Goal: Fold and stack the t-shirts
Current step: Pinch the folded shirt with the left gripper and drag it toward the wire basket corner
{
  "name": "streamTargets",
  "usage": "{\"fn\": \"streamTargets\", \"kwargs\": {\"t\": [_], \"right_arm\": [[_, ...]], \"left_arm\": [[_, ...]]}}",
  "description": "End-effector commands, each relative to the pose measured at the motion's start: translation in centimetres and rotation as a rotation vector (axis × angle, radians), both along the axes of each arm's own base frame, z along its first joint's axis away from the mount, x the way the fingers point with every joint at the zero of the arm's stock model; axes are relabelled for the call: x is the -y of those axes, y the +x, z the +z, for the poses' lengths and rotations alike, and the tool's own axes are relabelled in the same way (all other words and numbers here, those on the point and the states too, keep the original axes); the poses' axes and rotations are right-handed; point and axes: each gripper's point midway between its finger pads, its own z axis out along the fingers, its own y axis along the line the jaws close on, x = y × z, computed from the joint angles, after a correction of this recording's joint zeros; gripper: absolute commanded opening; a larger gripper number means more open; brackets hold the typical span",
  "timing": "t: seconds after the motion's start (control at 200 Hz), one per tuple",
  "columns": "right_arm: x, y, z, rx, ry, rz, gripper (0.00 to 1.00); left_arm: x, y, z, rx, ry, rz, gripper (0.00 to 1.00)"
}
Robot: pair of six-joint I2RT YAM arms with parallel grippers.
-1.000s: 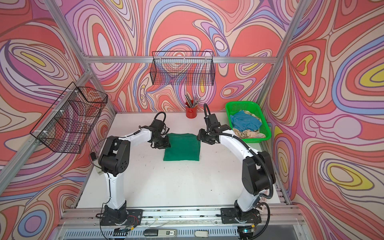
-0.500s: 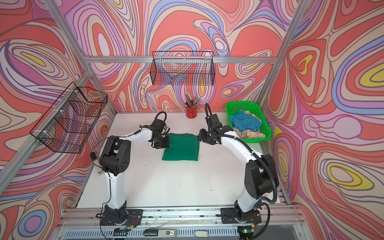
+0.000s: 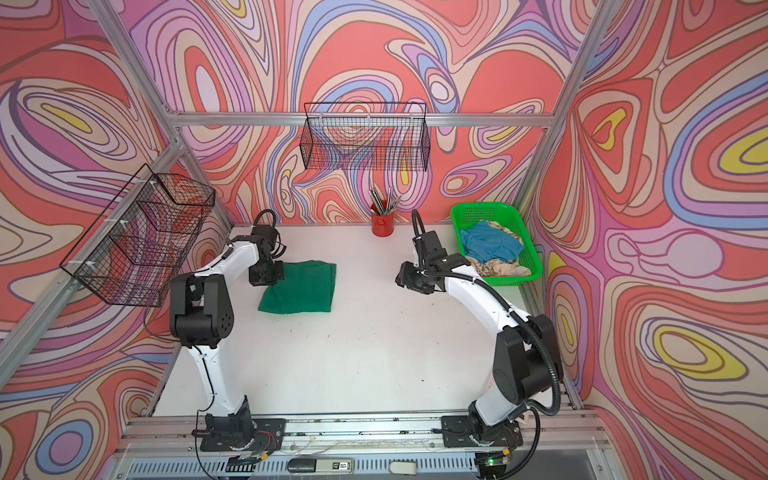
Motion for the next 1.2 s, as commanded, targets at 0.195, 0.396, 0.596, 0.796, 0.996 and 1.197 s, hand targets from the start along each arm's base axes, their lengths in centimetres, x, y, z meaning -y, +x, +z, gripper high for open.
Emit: {"fn": "streamTargets", "kwargs": {"t": [0.195, 0.396, 0.596, 0.796, 0.996, 1.197], "right_arm": [[-0.4, 0.5, 0.1, -0.051, -0.014, 0.028, 0.56], [-0.7, 0.9, -0.3, -0.065, -0.005, 0.014, 0.56], [-0.8, 0.8, -0.5, -0.076, -0.006, 0.012, 0.56], [-0.9, 0.9, -0.2, -0.073, -0.004, 0.013, 0.56], [-1.4, 0.9, 0.0, -0.068, -0.003, 0.013, 0.56], [-1.7, 0.6, 0.1, -0.067, -0.002, 0.018, 0.56]], "left_arm": [[-8.1, 0.4, -0.6, -0.112, 0.210, 0.010, 0.00], [-10.2, 1.3, -1.2, -0.118, 0.263, -0.002, 0.00], [-11.7, 2.3, -1.1, -0.101, 0.271, -0.001, 0.00], [-12.5, 3.2, -1.1, -0.094, 0.293, -0.014, 0.00], [-13.5, 2.7, -1.3, -0.090, 0.287, 0.004, 0.00], [-14.0, 4.0, 0.0, -0.057, 0.306, -0.010, 0.00]]}}
